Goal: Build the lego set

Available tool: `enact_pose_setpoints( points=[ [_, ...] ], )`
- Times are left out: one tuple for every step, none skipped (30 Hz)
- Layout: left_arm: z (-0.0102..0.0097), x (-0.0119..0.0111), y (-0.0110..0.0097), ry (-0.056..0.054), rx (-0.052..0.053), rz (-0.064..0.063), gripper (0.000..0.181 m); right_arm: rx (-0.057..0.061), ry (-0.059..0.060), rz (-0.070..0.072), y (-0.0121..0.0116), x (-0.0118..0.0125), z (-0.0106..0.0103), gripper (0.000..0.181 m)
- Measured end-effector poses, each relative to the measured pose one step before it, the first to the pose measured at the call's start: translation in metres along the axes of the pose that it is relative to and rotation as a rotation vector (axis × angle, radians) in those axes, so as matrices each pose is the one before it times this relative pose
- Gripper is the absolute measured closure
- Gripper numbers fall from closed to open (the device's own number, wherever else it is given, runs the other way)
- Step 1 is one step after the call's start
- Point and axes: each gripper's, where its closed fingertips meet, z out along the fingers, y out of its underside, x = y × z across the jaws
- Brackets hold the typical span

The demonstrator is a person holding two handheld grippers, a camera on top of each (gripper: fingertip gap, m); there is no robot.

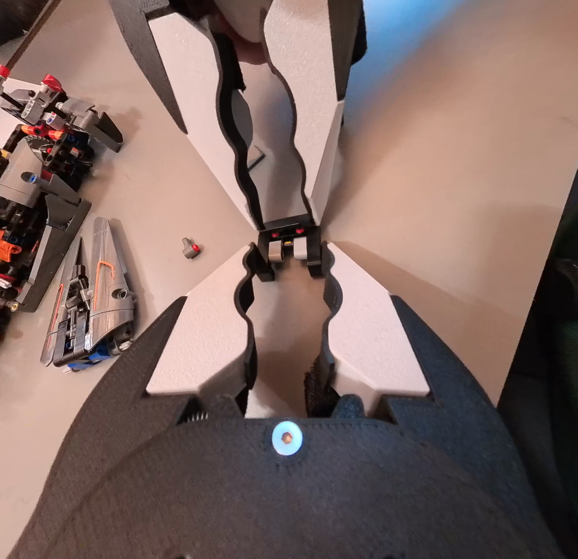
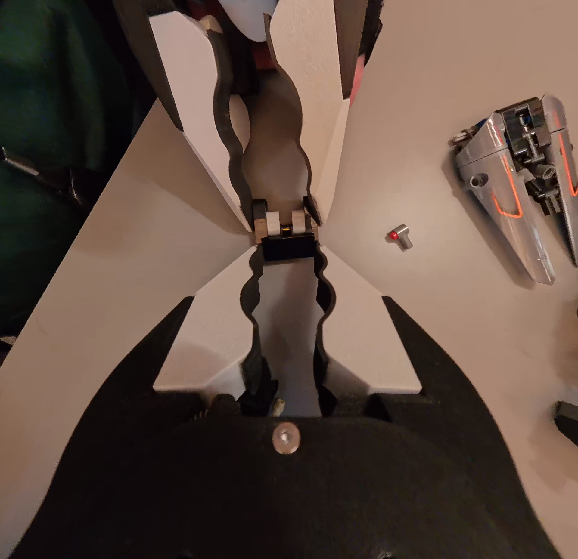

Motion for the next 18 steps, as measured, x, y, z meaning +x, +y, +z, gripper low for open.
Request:
enact_pose_setpoints(
  points=[
    [-0.00003,-0.00026,0.00001,-0.0038,0.0002,0.0023,0.142,0.0025,0.0071,0.003,-0.00136,-0.00047,0.0004,0.151],
    [-0.00004,-0.00006,0.00003,-0.0024,0.0001,0.002,0.142,-0.0031,0.0091,0.0,-0.0006,-0.00004,0.00054,0.151],
    [-0.00018,-0.00005,-0.00011,-0.0036,0.0013,0.006,0.142,-0.0032,0.0078,-0.0011,-0.00034,0.00018,0.00044,0.151],
    [0.00001,0.00006,-0.00015,-0.0027,0.0016,0.0057,0.142,-0.002,0.0081,-0.0002,-0.00009,0.00081,-0.00022,0.151],
    [-0.00006,-0.00005,0.00008,-0.0002,0.0,-0.0001,0.142,-0.0011,0.0058,0.0021,-0.00003,0.00113,-0.00109,0.151],
    [0.00008,0.00005,0.0,0.0012,-0.0001,-0.0008,0.142,0.0101,-0.003,0.0079,-0.00187,0.0005,-0.00137,0.151],
    [0.00011,0.00003,0.00005,0.0026,-0.0001,-0.0008,0.142,0.0185,-0.009,0.0147,-0.0038,-0.0003,-0.00126,0.151],
    [0.00007,0.00004,0.00004,0.0038,-0.0001,-0.002,0.142,0.0051,-0.0108,0.0152,-0.00233,-0.0009,-0.00015,0.151],
    [0.00007,-0.00009,0.00003,0.0029,0.0,-0.0019,0.143,-0.0182,-0.0044,0.007,0.00132,-0.00069,0.00162,0.151],
    [-0.00002,0.00002,0.00002,0.0019,-0.0003,-0.0013,0.143,-0.0178,0.0029,-0.0047,0.00166,-0.00031,0.0025,0.151],
    [-0.0002,0.00031,0.00008,0.0027,-0.0001,-0.0004,0.143,-0.002,0.0019,-0.0038,-0.00051,-0.00063,0.00159,0.151],
    [0.0,0.00014,-0.00008,0.0009,0.0006,0.001,0.143,0.0006,-0.0003,0.0008,-0.00073,-0.00046,0.00046,0.151],
    [0.00007,0.00013,0.00001,0.0016,-0.0002,-0.0013,0.143,-0.0006,0.0018,-0.001,-0.00023,0.00001,0.0001,0.151],
    [0.00008,-0.0001,0.00006,0.0032,-0.0004,-0.0026,0.143,0.0002,-0.0007,0.0021,0.00001,-0.00002,0.0001,0.151],
    [0.00004,-0.00002,0.00003,0.0018,0.0002,0.0007,0.143,0.0023,-0.0028,0.005,-0.00015,0.00008,0.00024,0.151],
    [-0.00002,0.00001,-0.00004,0.0004,0.0004,0.0019,0.143,0.0024,-0.0028,0.0041,0.00012,0.00002,0.00001,0.151],
    [-0.00004,-0.00013,-0.00012,-0.0028,0.0012,0.0048,0.142,-0.0006,-0.0014,0.0012,0.00021,0.00002,-0.00004,0.151],
    [-0.00015,-0.00138,-0.0007,-0.0179,0.005,0.0126,0.14,-0.0059,0.0023,-0.0047,0.00018,-0.00003,0.00002,0.151]
  ],
)
